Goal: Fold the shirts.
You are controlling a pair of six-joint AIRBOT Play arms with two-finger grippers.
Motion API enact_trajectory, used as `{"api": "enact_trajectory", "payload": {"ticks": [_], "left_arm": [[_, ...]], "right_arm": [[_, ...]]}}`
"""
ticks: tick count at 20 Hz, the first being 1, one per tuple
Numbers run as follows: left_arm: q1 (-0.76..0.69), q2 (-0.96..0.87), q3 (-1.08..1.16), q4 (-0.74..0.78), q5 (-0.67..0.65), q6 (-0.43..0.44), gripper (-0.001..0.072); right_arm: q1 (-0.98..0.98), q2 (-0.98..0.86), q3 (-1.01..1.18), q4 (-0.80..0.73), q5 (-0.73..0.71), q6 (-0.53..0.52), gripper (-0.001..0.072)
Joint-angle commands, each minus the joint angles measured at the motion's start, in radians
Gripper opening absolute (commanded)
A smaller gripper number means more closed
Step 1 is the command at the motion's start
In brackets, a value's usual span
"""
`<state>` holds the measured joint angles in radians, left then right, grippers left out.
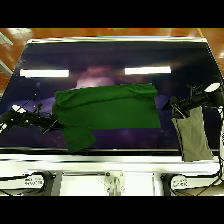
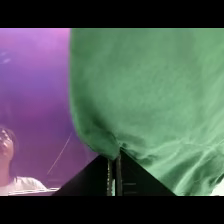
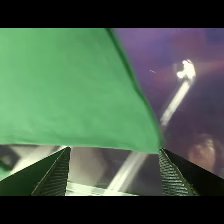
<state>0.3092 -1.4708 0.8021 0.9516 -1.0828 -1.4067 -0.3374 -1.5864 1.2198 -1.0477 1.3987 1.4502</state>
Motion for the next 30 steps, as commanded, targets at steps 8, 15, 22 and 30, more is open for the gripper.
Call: {"api": "enact_trajectory", "payload": {"ticks": [8,15,22,30], "left_arm": [[-0.002,0.064,0.000,-0.010,-0.027,0.045,0.0040],[-0.002,0.126,0.048,-0.010,-0.029,0.066,0.0040],[-0.002,0.369,0.519,0.002,-0.088,0.064,0.0038],[-0.002,0.580,1.366,0.062,-0.066,-0.030,0.0039]], "right_arm": [[-0.003,-0.069,-0.172,0.050,-0.106,-0.053,0.0670],[0.127,-0.132,-0.163,0.085,-0.178,-0.055,0.0061],[0.121,0.207,0.187,0.325,-0.116,-0.307,0.0058],[0.121,0.637,0.814,0.005,-0.268,-0.105,0.0058]]}}
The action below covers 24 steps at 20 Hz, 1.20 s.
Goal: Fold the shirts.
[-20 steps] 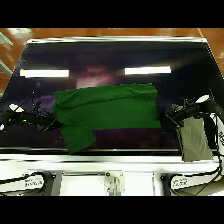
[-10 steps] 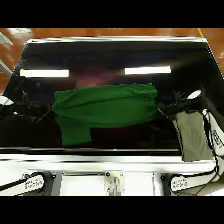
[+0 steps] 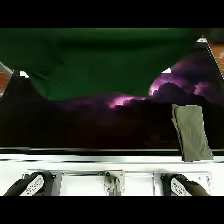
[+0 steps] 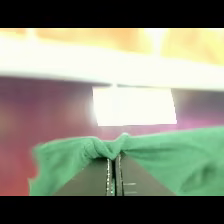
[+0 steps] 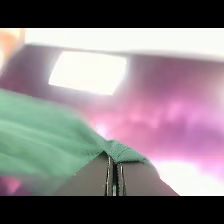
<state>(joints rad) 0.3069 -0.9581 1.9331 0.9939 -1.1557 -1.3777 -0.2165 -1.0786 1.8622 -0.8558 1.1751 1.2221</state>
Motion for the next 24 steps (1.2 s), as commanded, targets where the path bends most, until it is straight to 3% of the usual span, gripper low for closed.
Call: {"api": "enact_trajectory", "payload": {"ticks": [1,4,8,12,16,21,24], "left_arm": [[0.000,0.108,0.241,0.029,0.006,-0.060,0.0039],[0.000,0.222,0.222,0.141,-0.062,-0.061,0.0039],[0.000,0.286,0.223,0.288,-0.145,-0.093,0.0039],[0.000,0.272,0.162,0.293,-0.306,-0.082,0.0039],[0.000,0.267,-0.143,0.293,-0.394,-0.021,0.0039],[0.000,0.163,-0.520,0.293,-0.276,-0.006,0.0039],[-0.006,0.010,-0.645,0.276,-0.110,-0.007,0.0039]], "right_arm": [[0.000,0.177,0.179,-0.258,-0.039,0.180,0.0058],[0.000,0.302,0.179,-0.418,0.051,0.253,0.0058],[0.000,0.381,0.179,-0.510,0.217,0.328,0.0058],[0.000,0.349,0.170,-0.564,0.393,0.341,0.0058],[0.000,0.192,0.144,-0.568,0.682,0.305,0.0058],[0.003,-0.013,-0.177,-0.543,0.596,0.292,0.0057],[0.064,-0.175,-0.357,-0.537,0.352,0.288,0.0057]]}}
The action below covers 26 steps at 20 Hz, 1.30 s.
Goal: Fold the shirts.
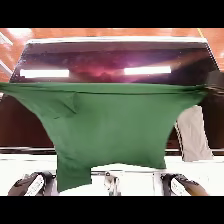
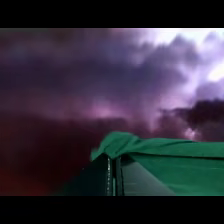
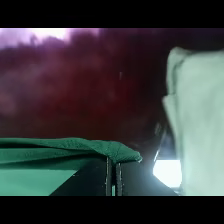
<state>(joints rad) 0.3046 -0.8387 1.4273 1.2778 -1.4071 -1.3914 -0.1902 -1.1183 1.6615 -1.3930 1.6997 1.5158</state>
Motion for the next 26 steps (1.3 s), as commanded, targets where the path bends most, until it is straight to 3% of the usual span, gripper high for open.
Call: {"api": "enact_trajectory", "payload": {"ticks": [1,5,8,10,12,16,19,24,26], "left_arm": [[-0.014,-0.183,-0.153,-0.021,0.198,0.007,0.0039],[-0.108,-0.472,-0.131,-0.056,0.431,0.045,0.0039],[-0.163,-0.611,-0.123,-0.058,0.704,0.014,0.0040],[-0.179,-0.673,-0.123,-0.058,0.845,-0.009,0.0040],[-0.193,-0.727,-0.123,-0.059,0.939,-0.009,0.0040],[-0.222,-0.801,-0.123,-0.058,0.936,-0.008,0.0040],[-0.218,-0.798,-0.116,-0.038,0.813,-0.008,0.0040],[-0.197,-0.782,0.005,0.144,0.169,-0.009,0.0040],[-0.199,-0.788,-0.014,0.147,0.056,-0.015,0.0040]], "right_arm": [[0.066,-0.207,-0.167,0.000,-0.265,-0.005,0.0057],[0.184,-0.458,-0.163,0.000,-0.761,-0.002,0.0057],[0.214,-0.560,-0.163,0.002,-1.083,0.047,0.0058],[0.219,-0.613,-0.163,0.008,-1.247,0.048,0.0058],[0.218,-0.650,-0.163,0.008,-1.310,0.048,0.0058],[0.219,-0.705,-0.163,0.010,-1.268,0.049,0.0058],[0.215,-0.697,-0.163,0.016,-1.155,0.048,0.0058],[0.174,-0.592,-0.163,0.003,-0.706,0.048,0.0058],[0.171,-0.604,-0.164,-0.006,-0.535,0.048,0.0057]]}}
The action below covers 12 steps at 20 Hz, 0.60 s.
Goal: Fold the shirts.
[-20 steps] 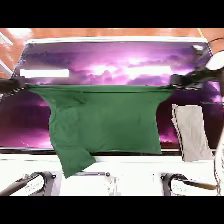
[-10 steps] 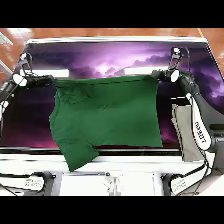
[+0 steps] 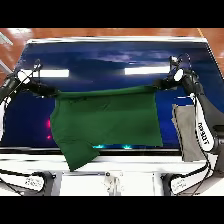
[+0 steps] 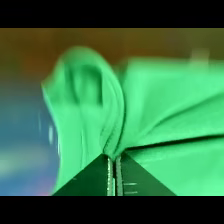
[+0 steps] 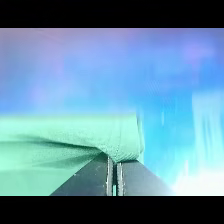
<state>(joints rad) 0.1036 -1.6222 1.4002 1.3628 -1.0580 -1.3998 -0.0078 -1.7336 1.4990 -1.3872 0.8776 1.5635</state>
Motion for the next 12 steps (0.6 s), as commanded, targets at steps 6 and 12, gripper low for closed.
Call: {"api": "enact_trajectory", "payload": {"ticks": [6,12], "left_arm": [[-0.006,-0.024,-0.063,0.060,-0.301,-0.107,0.0040],[0.018,-0.012,0.005,0.052,-0.425,-0.112,0.0546]], "right_arm": [[-0.008,-0.067,-0.001,0.036,0.371,0.033,0.0058],[-0.024,0.019,0.000,0.081,0.368,-0.055,0.0570]]}}
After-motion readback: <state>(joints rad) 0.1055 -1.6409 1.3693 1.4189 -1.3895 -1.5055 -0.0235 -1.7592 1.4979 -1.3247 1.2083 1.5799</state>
